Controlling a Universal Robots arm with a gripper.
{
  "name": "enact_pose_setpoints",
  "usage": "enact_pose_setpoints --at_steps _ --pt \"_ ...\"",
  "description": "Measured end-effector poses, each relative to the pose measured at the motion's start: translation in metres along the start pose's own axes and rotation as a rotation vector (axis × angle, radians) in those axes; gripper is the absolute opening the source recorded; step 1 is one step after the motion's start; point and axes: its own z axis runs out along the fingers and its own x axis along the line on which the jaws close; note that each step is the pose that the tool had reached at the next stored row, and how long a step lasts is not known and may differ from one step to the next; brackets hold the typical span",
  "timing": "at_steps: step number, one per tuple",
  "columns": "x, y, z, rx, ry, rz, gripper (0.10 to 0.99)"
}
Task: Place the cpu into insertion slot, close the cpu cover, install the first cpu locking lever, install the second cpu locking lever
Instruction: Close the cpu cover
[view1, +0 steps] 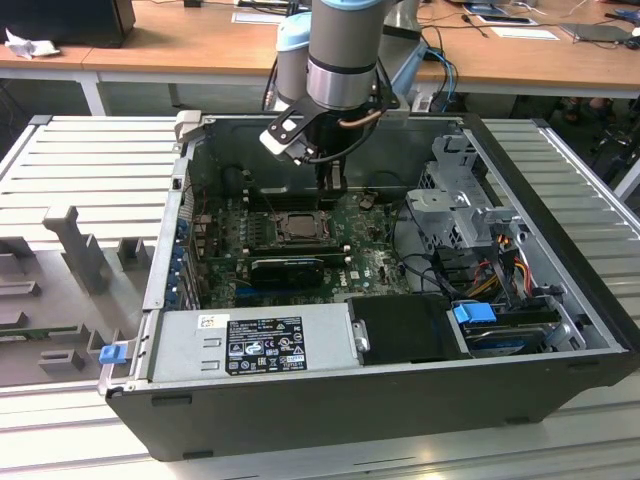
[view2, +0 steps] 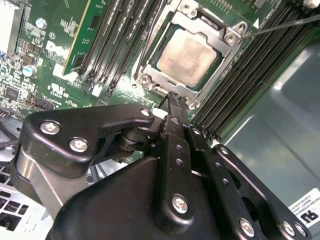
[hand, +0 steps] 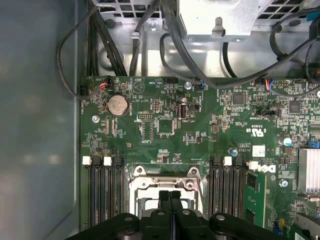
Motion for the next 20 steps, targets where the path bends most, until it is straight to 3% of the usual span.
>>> enact_pose_setpoints --at_steps 12,20 --pt "-0.0001 -0.0271 0.0096 0.0 0.0057 0.0 0.106" --pt "-0.0001 -0.033 0.0097 0.0 0.0063 0.0 0.106"
